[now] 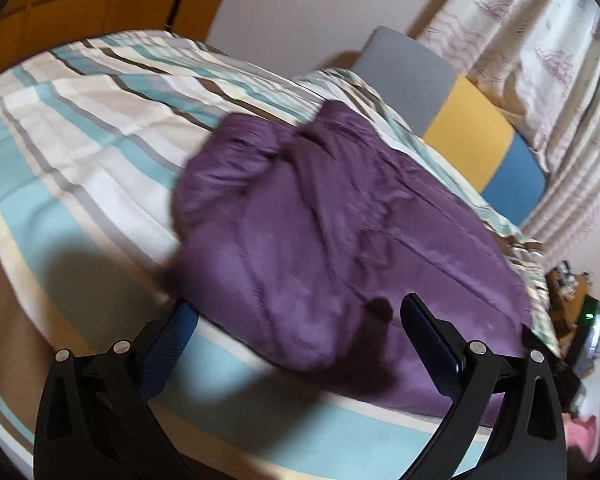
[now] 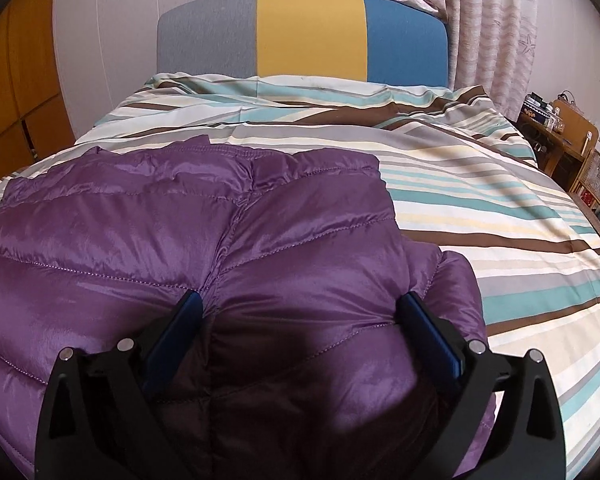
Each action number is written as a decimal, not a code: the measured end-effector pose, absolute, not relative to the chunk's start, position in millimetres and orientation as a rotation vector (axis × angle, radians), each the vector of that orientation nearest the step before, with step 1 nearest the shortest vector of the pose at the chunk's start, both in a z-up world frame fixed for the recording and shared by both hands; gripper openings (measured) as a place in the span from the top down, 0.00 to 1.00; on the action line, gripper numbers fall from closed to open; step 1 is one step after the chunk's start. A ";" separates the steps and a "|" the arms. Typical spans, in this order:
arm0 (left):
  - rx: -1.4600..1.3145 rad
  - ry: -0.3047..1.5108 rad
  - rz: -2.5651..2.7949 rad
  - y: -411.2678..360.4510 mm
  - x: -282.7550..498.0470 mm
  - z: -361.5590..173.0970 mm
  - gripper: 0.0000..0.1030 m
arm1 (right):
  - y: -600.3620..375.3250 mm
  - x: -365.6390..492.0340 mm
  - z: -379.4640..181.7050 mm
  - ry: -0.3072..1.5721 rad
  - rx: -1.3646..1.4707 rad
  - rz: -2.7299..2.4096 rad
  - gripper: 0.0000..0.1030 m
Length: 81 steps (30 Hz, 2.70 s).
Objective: Fold large clothes
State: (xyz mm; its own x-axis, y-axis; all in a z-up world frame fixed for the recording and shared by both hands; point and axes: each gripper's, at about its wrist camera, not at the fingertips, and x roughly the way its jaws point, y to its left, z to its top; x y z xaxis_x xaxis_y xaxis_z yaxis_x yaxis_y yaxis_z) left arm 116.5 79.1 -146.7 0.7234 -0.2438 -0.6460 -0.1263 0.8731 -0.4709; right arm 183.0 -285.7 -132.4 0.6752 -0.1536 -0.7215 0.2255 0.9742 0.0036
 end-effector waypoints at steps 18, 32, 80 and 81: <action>-0.758 0.725 -0.084 72.4 145.5 -151.8 0.03 | -286.1 182.3 -132.4 0.799 0.101 -0.212 0.04; -0.889 0.683 -0.098 80.8 160.2 -154.5 0.15 | -286.0 182.1 -132.3 0.799 0.102 -0.213 0.04; -0.349 0.449 -0.050 27.3 130.6 -70.0 0.78 | -194.1 127.5 -124.3 0.814 0.034 -0.008 0.03; -0.312 0.439 -0.051 22.6 130.1 -66.8 0.78 | -198.1 124.0 -121.4 0.803 0.057 -0.007 0.03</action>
State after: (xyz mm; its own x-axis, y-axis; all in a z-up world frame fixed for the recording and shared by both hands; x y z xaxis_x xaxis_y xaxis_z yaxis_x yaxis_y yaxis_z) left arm 130.1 22.6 -66.8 0.9049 -0.1155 -0.4097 -0.0182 0.9512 -0.3082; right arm 124.0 -198.1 -121.4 0.6945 0.0158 -0.7193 0.0277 0.9984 0.0487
